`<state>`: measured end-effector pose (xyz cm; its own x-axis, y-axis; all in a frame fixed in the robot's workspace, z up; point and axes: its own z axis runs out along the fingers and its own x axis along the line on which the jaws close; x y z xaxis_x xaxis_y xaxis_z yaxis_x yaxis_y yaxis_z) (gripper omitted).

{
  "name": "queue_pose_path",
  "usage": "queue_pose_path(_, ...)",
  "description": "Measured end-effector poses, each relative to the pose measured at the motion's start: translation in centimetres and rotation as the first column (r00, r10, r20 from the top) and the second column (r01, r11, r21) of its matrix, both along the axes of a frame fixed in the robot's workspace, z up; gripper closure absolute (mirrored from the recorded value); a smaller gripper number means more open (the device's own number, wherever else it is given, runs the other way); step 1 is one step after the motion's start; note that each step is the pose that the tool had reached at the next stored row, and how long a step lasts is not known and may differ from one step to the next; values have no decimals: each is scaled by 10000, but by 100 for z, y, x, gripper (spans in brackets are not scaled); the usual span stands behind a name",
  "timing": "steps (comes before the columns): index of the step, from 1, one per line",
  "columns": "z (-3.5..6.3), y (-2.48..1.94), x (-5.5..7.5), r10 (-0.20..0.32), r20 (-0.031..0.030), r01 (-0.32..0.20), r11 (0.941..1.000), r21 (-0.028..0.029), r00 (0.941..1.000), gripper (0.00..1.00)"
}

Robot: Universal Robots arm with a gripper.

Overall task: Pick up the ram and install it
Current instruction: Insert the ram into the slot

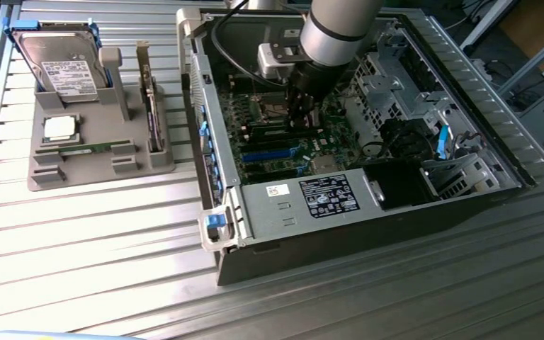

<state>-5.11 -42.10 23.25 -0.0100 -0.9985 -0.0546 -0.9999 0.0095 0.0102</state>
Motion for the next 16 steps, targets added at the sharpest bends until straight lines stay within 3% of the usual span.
queue_pose_path(4,-2,0,0,0,3,0,10000,3,10000,86)
queue_pose_path(5,-2,0,0,0,1,0,10000,2,10000,80)
queue_pose_path(9,-2,0,0,0,0,0,10000,-24,10000,80)
queue_pose_path(14,133,10,0,-1,3,1,10000,-26,10000,80)
queue_pose_path(15,146,24,0,-2,3,2,10000,-26,10000,81)
queue_pose_path(16,150,36,0,-1,2,1,10000,-28,10000,90)
